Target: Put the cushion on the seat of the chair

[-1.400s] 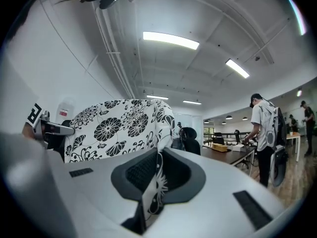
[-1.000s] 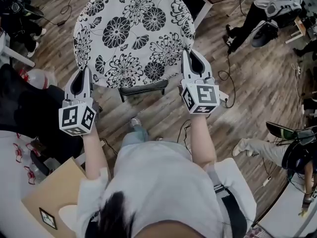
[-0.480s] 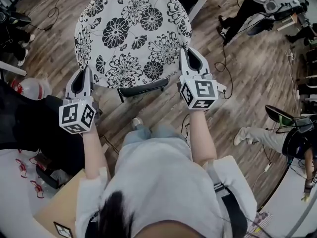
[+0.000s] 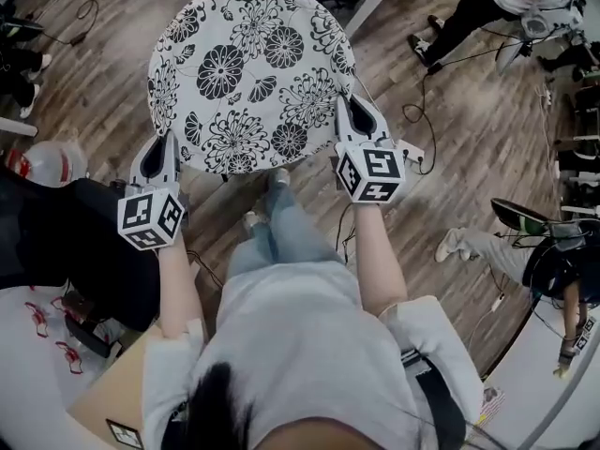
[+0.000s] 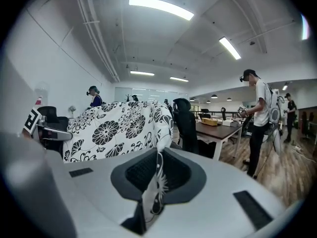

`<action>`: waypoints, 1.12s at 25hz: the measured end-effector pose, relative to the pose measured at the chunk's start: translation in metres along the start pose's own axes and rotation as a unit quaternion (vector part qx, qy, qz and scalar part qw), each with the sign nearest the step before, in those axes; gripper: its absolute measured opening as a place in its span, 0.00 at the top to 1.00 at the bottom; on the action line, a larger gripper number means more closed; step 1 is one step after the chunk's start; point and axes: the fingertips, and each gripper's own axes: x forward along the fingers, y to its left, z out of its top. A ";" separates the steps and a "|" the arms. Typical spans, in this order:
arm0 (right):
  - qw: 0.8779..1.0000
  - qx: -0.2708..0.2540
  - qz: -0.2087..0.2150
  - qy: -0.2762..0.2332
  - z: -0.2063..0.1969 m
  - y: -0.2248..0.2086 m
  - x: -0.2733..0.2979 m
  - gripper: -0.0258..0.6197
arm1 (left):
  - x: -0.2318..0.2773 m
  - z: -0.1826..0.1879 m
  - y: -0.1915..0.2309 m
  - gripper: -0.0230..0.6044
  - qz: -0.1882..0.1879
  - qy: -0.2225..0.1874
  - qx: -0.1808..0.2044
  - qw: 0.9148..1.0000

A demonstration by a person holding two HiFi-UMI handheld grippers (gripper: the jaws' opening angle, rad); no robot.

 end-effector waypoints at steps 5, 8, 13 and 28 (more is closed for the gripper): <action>1.000 0.000 0.000 0.014 0.003 0.002 -0.002 0.92 | -0.004 0.003 -0.005 0.93 0.000 0.009 -0.005 1.000; 1.000 -0.002 0.000 0.015 0.006 0.003 -0.003 0.92 | -0.006 0.007 -0.009 0.93 0.000 0.008 -0.003 1.000; 1.000 0.006 -0.001 0.000 -0.001 0.003 -0.001 0.92 | -0.007 0.006 -0.009 0.93 0.003 0.003 0.014 1.000; 1.000 0.002 -0.013 -0.005 0.002 -0.002 -0.002 0.92 | -0.007 0.007 -0.009 0.93 0.003 0.008 0.027 1.000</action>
